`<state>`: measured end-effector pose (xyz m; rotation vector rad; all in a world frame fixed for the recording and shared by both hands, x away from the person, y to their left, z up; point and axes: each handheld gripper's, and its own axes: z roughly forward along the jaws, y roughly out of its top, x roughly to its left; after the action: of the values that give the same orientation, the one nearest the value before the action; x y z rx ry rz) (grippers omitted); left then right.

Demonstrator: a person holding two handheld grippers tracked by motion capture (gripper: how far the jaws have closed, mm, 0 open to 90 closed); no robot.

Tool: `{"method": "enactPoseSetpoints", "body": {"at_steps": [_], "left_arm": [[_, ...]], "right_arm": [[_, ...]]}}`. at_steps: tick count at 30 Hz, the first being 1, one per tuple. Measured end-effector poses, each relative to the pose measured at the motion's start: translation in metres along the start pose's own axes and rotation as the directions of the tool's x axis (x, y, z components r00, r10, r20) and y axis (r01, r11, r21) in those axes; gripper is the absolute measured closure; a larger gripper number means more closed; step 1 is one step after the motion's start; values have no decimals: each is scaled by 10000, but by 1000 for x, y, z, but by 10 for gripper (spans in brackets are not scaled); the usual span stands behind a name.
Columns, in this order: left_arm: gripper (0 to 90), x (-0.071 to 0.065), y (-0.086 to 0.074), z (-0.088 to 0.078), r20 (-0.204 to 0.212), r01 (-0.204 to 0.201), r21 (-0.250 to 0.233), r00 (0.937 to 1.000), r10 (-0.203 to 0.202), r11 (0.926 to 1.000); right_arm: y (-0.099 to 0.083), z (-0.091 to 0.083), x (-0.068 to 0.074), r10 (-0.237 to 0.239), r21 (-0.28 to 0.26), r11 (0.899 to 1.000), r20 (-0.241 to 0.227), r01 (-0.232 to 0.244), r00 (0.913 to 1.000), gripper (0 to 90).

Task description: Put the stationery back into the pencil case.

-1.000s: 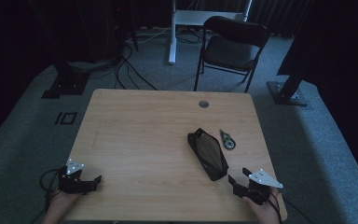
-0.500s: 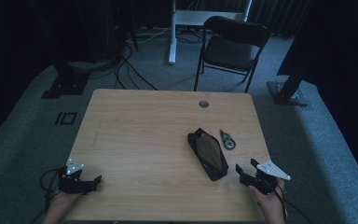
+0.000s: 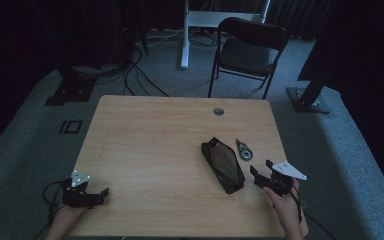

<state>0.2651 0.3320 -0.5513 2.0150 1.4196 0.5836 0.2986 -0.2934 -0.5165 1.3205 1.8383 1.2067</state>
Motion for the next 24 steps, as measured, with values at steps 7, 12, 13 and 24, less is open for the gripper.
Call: {"method": "enactPoseSetpoints", "body": {"at_steps": [7,12,13,24], "left_arm": [[0,0,0,0,2,21,-17,10000,-21,10000],[0,0,0,0,2,19,-9,10000,-19,10000],[0,0,0,0,3,23,1,10000,-23,10000],[0,0,0,0,4,21,0,10000,-21,10000]], "right_arm": [[8,22,-6,-253,389,9989,32,252,9997,287],[13,36,-10,-164,553,9983,52,161,9999,286],[14,39,-11,-146,577,9982,66,142,9999,281],[27,67,-15,-206,965,9952,141,192,9997,256]]}}
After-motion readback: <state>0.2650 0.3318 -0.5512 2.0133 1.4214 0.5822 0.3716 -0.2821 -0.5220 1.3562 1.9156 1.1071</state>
